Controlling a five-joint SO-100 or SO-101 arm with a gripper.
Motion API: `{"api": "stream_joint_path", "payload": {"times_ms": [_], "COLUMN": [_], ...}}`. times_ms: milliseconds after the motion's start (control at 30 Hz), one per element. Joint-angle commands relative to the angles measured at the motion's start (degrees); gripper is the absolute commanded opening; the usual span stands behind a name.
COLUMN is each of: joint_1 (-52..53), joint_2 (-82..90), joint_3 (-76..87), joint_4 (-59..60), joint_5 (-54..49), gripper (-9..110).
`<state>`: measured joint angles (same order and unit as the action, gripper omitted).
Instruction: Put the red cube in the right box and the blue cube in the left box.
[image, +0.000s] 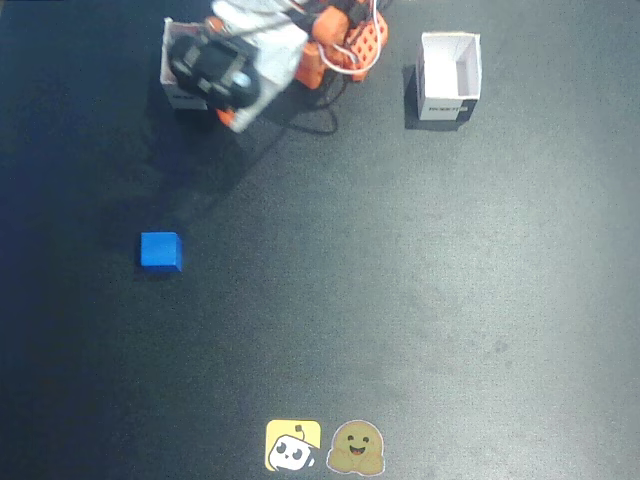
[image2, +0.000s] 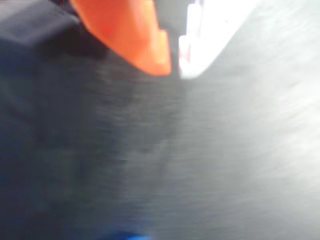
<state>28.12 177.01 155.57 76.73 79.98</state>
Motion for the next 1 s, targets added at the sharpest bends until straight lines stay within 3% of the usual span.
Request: {"api": "stream_joint_path", "payload": {"times_ms": [0,300,967], "joint_1": [-5.8,-14.6,-17.0], "joint_2": [0.0,0.0,-4.0], "joint_3": [-2.7,-3.2,-4.2], "joint_4": [-0.8,-2.5,-6.8], "joint_5": [0.7,-4.1,-9.7], "gripper": [0,0,0]}}
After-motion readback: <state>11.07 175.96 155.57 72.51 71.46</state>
